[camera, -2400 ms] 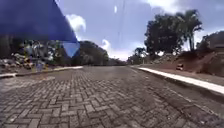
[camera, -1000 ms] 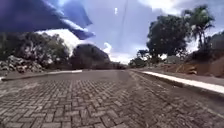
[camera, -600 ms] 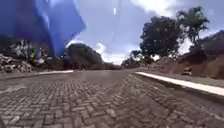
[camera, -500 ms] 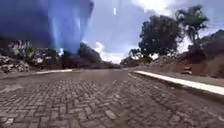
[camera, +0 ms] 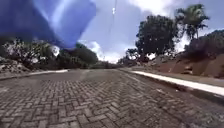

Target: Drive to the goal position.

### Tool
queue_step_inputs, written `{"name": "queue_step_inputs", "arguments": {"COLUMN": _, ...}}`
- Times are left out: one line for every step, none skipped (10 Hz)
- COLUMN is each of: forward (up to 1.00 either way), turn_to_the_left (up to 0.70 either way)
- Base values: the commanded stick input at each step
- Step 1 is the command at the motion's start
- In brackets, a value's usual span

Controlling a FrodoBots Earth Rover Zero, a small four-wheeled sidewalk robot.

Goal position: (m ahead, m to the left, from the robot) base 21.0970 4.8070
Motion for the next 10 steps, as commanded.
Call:
{"name": "queue_step_inputs", "arguments": {"forward": 0.7, "turn_to_the_left": 0.24}}
{"name": "queue_step_inputs", "arguments": {"forward": 0.7, "turn_to_the_left": 0.05}}
{"name": "queue_step_inputs", "arguments": {"forward": 0.7, "turn_to_the_left": 0.0}}
{"name": "queue_step_inputs", "arguments": {"forward": 0.7, "turn_to_the_left": 0.0}}
{"name": "queue_step_inputs", "arguments": {"forward": 0.7, "turn_to_the_left": 0.0}}
{"name": "queue_step_inputs", "arguments": {"forward": 0.7, "turn_to_the_left": 0.0}}
{"name": "queue_step_inputs", "arguments": {"forward": 0.7, "turn_to_the_left": 0.0}}
{"name": "queue_step_inputs", "arguments": {"forward": 0.7, "turn_to_the_left": 0.0}}
{"name": "queue_step_inputs", "arguments": {"forward": 0.7, "turn_to_the_left": 0.0}}
{"name": "queue_step_inputs", "arguments": {"forward": 0.7, "turn_to_the_left": 0.07}}
